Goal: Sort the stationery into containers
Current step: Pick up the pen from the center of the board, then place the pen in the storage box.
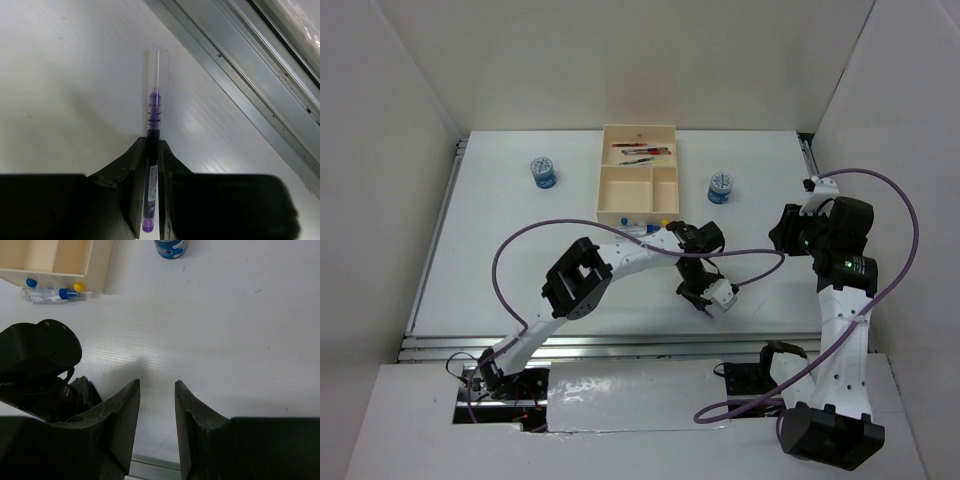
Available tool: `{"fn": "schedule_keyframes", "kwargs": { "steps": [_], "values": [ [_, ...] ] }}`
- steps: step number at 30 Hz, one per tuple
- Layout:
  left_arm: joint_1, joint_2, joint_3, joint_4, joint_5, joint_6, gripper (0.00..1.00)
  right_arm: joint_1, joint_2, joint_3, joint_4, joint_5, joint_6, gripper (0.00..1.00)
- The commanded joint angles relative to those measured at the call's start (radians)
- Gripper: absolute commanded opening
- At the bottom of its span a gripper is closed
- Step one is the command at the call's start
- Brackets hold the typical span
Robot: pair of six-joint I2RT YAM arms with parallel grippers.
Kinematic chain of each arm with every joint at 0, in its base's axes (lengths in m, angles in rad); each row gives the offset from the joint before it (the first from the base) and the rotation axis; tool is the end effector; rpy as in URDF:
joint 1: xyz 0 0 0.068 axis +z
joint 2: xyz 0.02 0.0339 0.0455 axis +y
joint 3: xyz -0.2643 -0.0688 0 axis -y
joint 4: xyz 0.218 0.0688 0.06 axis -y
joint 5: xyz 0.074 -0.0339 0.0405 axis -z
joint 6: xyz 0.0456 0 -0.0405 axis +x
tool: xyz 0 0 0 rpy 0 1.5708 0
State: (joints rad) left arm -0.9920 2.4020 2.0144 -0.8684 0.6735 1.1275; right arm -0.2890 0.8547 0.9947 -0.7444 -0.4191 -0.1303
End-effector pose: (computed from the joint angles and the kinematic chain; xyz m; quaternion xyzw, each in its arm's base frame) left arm 0.2353 -0.4121 0.1605 0.8384 0.4107 -0.3156 0.1697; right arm 0.1483 -0.0247 0.3370 -0.0277 0.8711 0.0856 0.4828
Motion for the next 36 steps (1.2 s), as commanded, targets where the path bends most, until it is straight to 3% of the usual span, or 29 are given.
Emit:
{"fn": "schedule_keyframes", "kwargs": {
  "steps": [1,5,9,15,19,21,28,36],
  "values": [
    [-0.017,0.028,0.004,-0.175,-0.084,0.106,0.21,-0.006,-0.008,0.042,0.008,-0.017,-0.009,0.41],
    [-0.010,-0.069,-0.147,-0.062,-0.120,0.034,0.15,-0.006,-0.006,0.055,0.004,-0.024,-0.005,0.40],
    [0.036,-0.190,-0.331,0.090,-0.149,-0.134,0.00,-0.007,-0.011,0.068,0.005,-0.032,0.001,0.39],
    [0.180,-0.444,-0.445,0.204,-0.103,-0.273,0.00,-0.007,-0.019,0.067,0.020,-0.044,0.021,0.38],
    [0.294,-0.622,-0.436,0.304,-0.162,-0.298,0.00,-0.004,-0.017,0.047,0.043,-0.066,0.043,0.38],
    [0.375,-0.656,-0.428,0.438,-0.195,-0.321,0.00,-0.004,-0.011,0.035,0.051,-0.070,0.052,0.37],
    [0.530,-0.555,-0.399,0.905,-0.365,-0.331,0.00,-0.001,0.012,0.018,0.068,-0.072,0.054,0.37],
    [0.610,-0.244,-0.114,1.031,-0.350,-0.348,0.00,0.011,0.049,0.002,0.068,-0.050,0.043,0.37]
  ]
}}
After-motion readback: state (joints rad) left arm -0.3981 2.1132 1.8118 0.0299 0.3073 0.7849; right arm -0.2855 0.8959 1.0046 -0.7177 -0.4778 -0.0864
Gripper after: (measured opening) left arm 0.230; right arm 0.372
